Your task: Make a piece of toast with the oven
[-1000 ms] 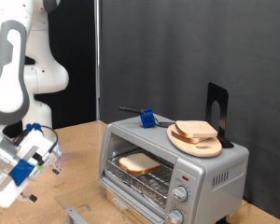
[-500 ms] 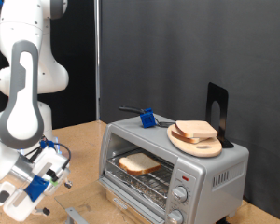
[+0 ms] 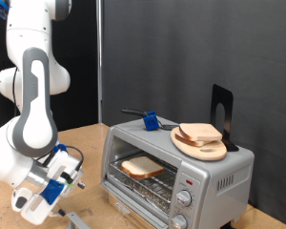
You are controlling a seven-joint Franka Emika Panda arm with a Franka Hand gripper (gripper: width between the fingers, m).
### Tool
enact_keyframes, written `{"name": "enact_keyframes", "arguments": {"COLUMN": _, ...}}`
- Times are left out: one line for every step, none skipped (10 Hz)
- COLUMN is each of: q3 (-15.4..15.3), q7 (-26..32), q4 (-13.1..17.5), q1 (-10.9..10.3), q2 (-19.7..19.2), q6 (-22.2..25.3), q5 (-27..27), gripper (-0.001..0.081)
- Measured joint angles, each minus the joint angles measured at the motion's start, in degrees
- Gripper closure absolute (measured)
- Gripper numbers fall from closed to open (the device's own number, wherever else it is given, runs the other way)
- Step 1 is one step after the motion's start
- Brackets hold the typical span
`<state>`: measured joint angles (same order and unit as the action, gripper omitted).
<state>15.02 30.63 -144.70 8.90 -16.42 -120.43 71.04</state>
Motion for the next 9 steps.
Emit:
{"name": "enact_keyframes", "arguments": {"q3": 0.01, "q7": -0.67, "q4": -0.17, "q1": 0.12, "q2": 1.01, "q6": 2.3, "q5": -0.01, "gripper": -0.0002}}
{"name": "enact_keyframes", "arguments": {"q3": 0.17, "q7": -1.97, "q4": -0.37, "q1": 0.35, "q2": 2.38, "q6": 4.36, "q5": -0.18, "gripper": -0.0002}}
{"name": "enact_keyframes", "arguments": {"q3": 0.74, "q7": -3.73, "q4": -0.59, "q1": 0.69, "q2": 3.92, "q6": 6.22, "q5": -0.79, "gripper": -0.0002}}
{"name": "enact_keyframes", "arguments": {"q3": 1.37, "q7": -5.08, "q4": -0.71, "q1": 1.17, "q2": 5.39, "q6": 8.96, "q5": -1.18, "gripper": -0.0002}}
{"name": "enact_keyframes", "arguments": {"q3": 1.8, "q7": -6.25, "q4": -0.75, "q1": 1.63, "q2": 6.88, "q6": 11.94, "q5": -1.34, "gripper": -0.0002}}
{"name": "enact_keyframes", "arguments": {"q3": 1.88, "q7": -7.45, "q4": -0.79, "q1": 1.71, "q2": 8.49, "q6": 13.71, "q5": -1.34, "gripper": -0.0002}}
{"name": "enact_keyframes", "arguments": {"q3": 1.7, "q7": -8.49, "q4": -0.97, "q1": 1.6, "q2": 10.24, "q6": 14.46, "q5": -1.21, "gripper": -0.0002}}
{"name": "enact_keyframes", "arguments": {"q3": 1.3, "q7": -9.32, "q4": -1.42, "q1": 1.42, "q2": 11.98, "q6": 14.81, "q5": -0.94, "gripper": -0.0002}}
{"name": "enact_keyframes", "arguments": {"q3": 0.72, "q7": -9.98, "q4": -1.93, "q1": 1.28, "q2": 13.66, "q6": 15.39, "q5": -0.7, "gripper": -0.0002}}
